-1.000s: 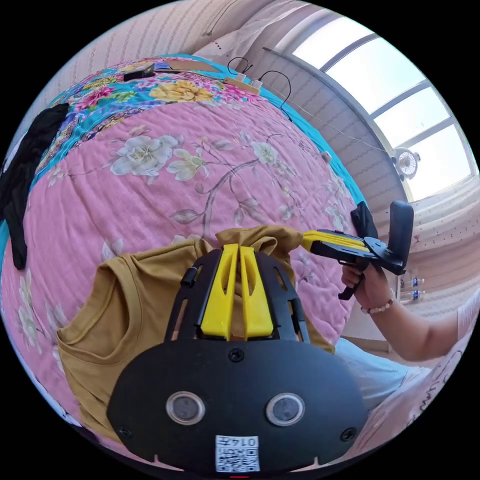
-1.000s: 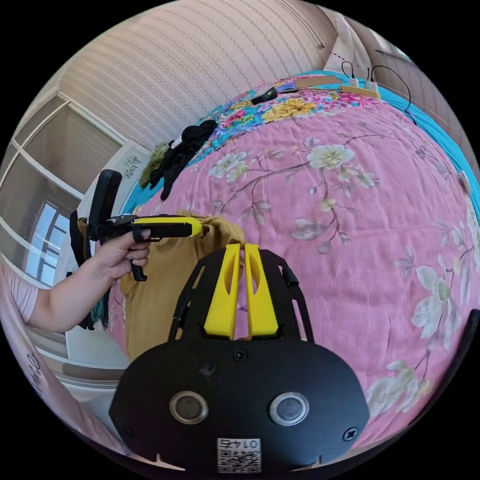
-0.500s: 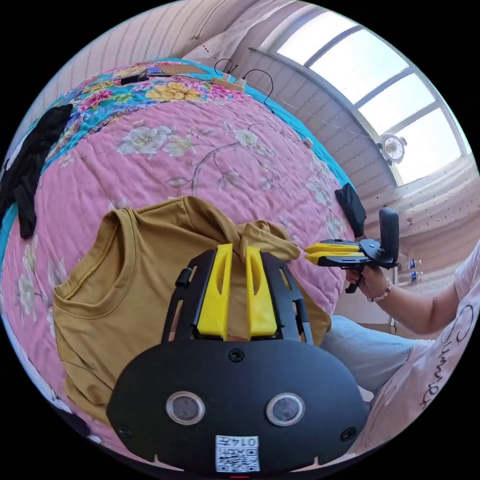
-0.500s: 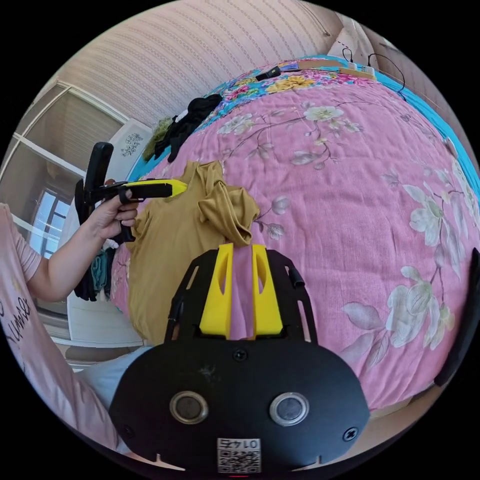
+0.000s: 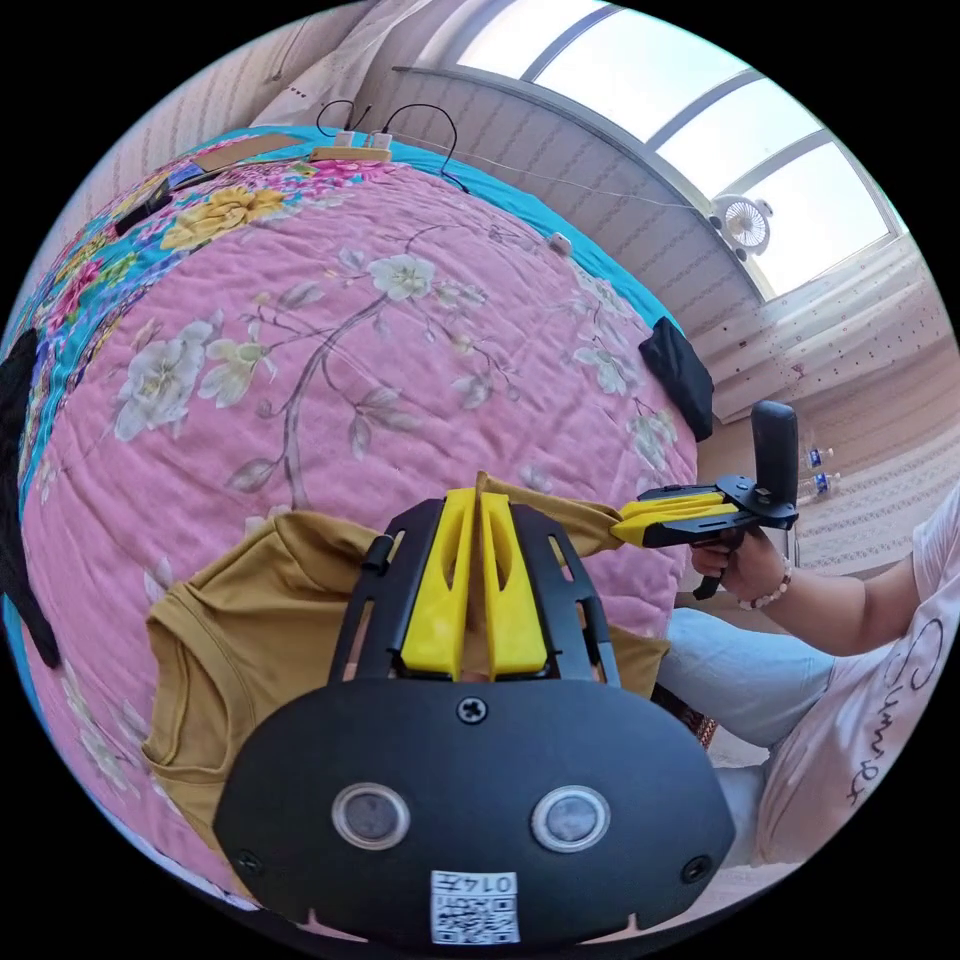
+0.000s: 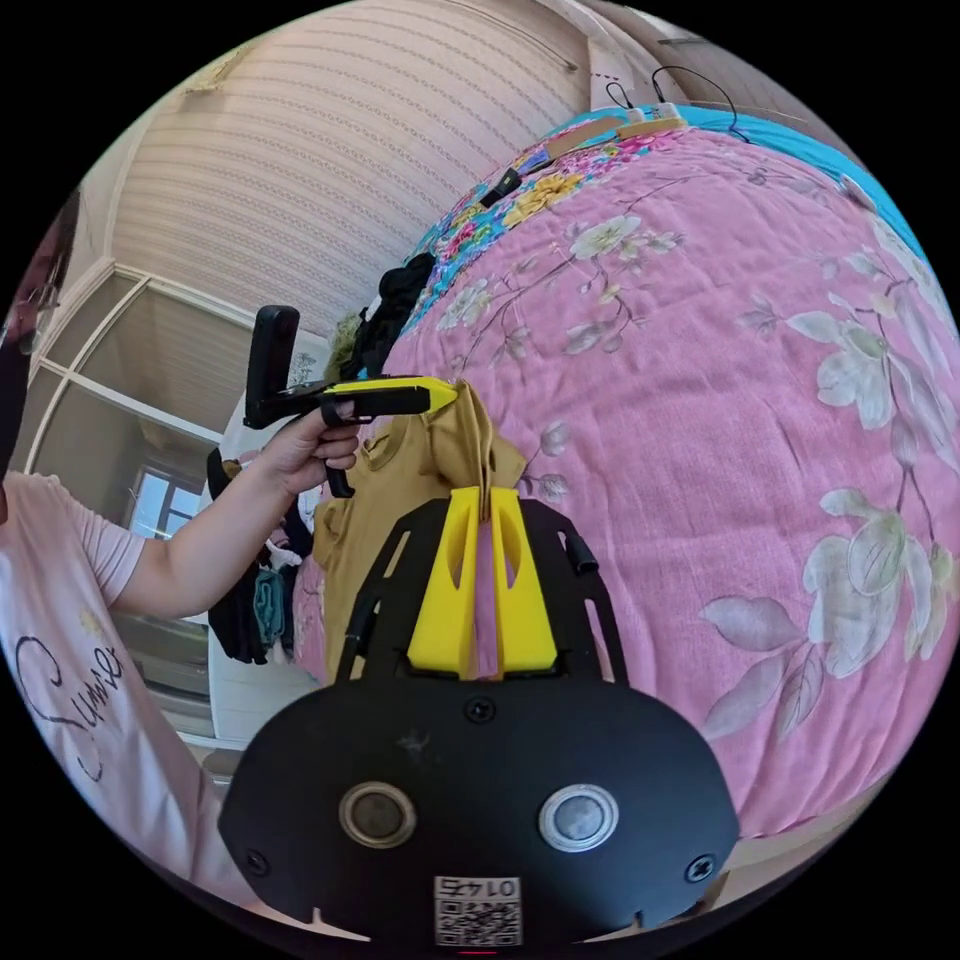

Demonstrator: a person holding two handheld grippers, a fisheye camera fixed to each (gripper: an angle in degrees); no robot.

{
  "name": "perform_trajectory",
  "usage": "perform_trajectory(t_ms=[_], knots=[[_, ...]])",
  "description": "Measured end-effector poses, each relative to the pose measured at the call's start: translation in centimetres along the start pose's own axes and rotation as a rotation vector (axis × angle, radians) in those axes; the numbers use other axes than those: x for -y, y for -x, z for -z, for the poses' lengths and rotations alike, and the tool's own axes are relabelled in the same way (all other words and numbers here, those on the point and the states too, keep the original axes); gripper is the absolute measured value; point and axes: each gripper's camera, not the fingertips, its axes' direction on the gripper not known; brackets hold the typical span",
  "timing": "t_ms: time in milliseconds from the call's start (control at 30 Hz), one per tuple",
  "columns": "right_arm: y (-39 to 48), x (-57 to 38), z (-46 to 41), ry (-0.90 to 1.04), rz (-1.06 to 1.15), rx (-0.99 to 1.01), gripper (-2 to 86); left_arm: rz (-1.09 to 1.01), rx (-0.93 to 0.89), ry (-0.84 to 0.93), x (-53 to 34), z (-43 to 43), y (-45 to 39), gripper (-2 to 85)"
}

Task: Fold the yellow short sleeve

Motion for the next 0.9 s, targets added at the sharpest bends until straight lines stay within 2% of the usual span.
perform_trajectory(t_ms=[200,400,700,900], knots=[[-2.9,1.4,1.9,-0.117,-0.080,0.034,0.8,-0.111,-0.005,-0.038,5.4,-0.7,-3.2,-1.0],[-6.6,3.6,0.3,-0.139,-0.183,-0.017,0.7,-0.204,0.137,0.072,8.4,-4.1,-5.4,-1.0],[-9.1,4.6,-4.9,-0.091,-0.252,-0.079,0.7,-0.162,0.140,0.101,5.9,-6.6,-5.1,-0.2],[-9.1,4.7,-8.5,-0.091,-0.264,-0.088,1.4,-0.057,0.075,0.019,1.6,-1.0,-3.4,6.3]])
